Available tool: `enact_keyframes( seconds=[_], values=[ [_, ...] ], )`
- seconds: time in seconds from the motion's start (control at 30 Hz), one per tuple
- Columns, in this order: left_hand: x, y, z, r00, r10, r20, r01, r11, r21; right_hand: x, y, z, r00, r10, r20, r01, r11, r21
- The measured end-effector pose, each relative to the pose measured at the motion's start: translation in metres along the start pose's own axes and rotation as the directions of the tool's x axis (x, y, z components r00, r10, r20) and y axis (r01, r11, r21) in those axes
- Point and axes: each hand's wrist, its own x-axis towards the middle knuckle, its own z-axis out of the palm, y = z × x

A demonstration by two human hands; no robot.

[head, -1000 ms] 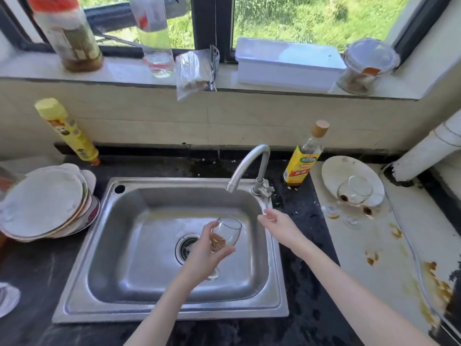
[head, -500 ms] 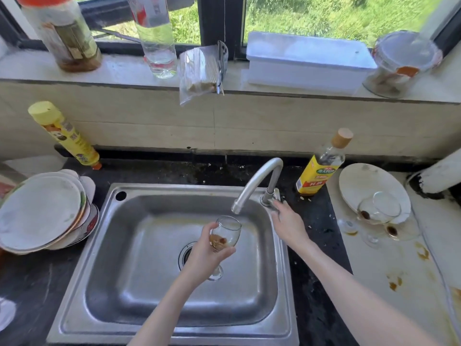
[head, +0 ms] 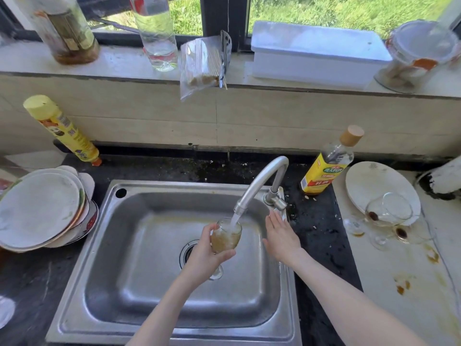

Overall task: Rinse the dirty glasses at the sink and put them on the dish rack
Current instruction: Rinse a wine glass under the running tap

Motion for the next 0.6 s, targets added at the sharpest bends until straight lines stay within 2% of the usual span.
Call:
enact_keyframes(
  seconds=[0.23,0.33,0.4,0.43,0.47,0.53,0.57,0.6],
  values=[
    [0.0,0.001,0.002,1.0,-0.004,0.002,0.004,1.0,0.006,0.002,0.002,-0.002,0.999,-0.018,0.026,0.016,0.997,0.07],
    [0.0,0.004,0.003,1.0,-0.007,0.004,0.007,1.0,0.008,0.0,0.001,-0.003,1.0,-0.01,-0.017,0.012,0.993,0.114],
    [-0.001,0.004,0.004,1.0,-0.005,-0.013,0.005,1.0,0.002,-0.006,-0.008,-0.006,0.993,0.015,-0.115,0.012,0.971,0.239],
    [0.0,0.005,0.005,1.0,-0.002,-0.025,0.002,1.0,-0.005,-0.011,-0.014,-0.008,0.988,0.043,-0.148,0.015,0.928,0.371],
    [0.0,0.006,0.005,0.999,-0.007,-0.033,0.007,1.0,-0.024,-0.017,-0.022,-0.011,0.988,0.074,-0.134,0.011,0.837,0.548],
    [0.0,0.008,0.006,0.998,-0.058,-0.028,0.054,0.991,-0.12,-0.03,-0.039,-0.016,0.997,0.072,0.008,-0.044,0.51,0.859],
    [0.0,0.01,0.006,0.996,-0.092,-0.021,0.087,0.98,-0.182,-0.035,-0.047,-0.018,0.996,0.041,0.075,-0.084,0.341,0.936],
    [0.0,0.012,0.007,0.993,-0.12,-0.014,0.113,0.966,-0.233,-0.04,-0.052,-0.019,0.993,0.017,0.119,-0.119,0.217,0.969]
  ],
)
